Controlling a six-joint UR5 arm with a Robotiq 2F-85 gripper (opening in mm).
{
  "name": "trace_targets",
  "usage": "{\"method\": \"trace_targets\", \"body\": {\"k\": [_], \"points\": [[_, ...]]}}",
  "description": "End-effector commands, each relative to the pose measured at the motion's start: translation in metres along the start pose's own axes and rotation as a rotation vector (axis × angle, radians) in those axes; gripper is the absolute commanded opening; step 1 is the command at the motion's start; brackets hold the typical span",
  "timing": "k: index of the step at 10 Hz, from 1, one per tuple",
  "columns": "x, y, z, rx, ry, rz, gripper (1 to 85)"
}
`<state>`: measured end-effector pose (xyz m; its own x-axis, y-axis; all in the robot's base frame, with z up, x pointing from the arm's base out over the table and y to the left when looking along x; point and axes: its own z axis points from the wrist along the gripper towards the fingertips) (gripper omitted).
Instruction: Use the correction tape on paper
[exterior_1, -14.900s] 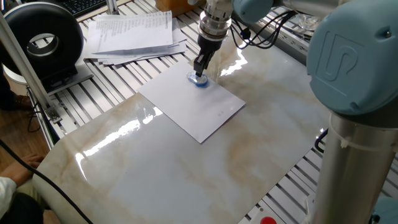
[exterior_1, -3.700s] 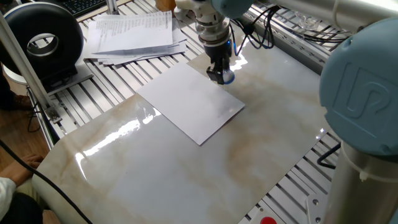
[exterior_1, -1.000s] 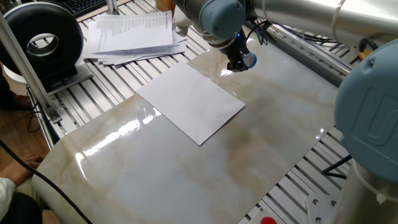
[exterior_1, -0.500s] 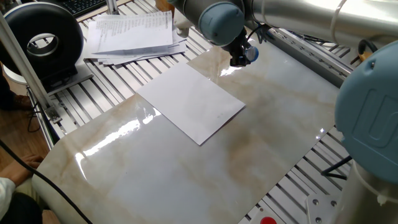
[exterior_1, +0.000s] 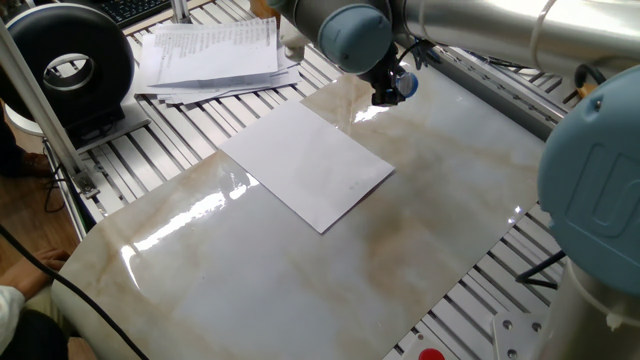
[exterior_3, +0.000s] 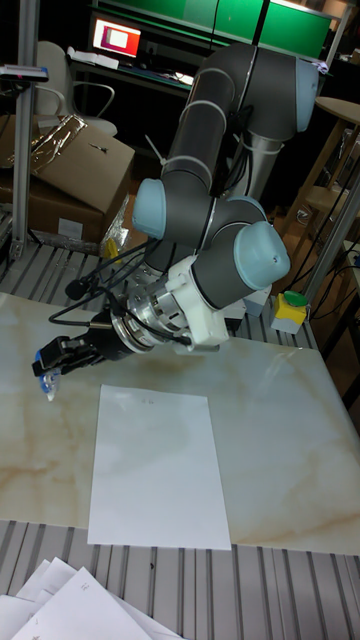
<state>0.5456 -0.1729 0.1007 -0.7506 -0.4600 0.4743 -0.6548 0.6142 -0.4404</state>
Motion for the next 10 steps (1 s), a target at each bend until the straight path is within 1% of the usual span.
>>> {"method": "trace_targets", "body": {"k": [1,2,3,4,5,6,7,8,9,10], "points": [[-0.003,0.004,0.000,-0.019,-0.013,0.006,1.7],[-0.006,0.012,0.000,-0.049,-0.026,0.019,1.7],[-0.009,0.027,-0.003,-0.104,-0.044,0.049,1.7],[-0.015,0.038,-0.007,-0.149,-0.073,0.080,1.7],[-0.023,0.052,-0.011,-0.203,-0.107,0.128,1.7],[-0.029,0.059,-0.016,-0.236,-0.140,0.166,1.7],[-0.041,0.064,-0.021,-0.261,-0.192,0.205,1.7],[-0.054,0.065,-0.027,-0.275,-0.254,0.246,1.7],[-0.065,0.069,-0.034,-0.302,-0.303,0.285,1.7],[-0.074,0.065,-0.037,-0.298,-0.343,0.304,1.7]]}}
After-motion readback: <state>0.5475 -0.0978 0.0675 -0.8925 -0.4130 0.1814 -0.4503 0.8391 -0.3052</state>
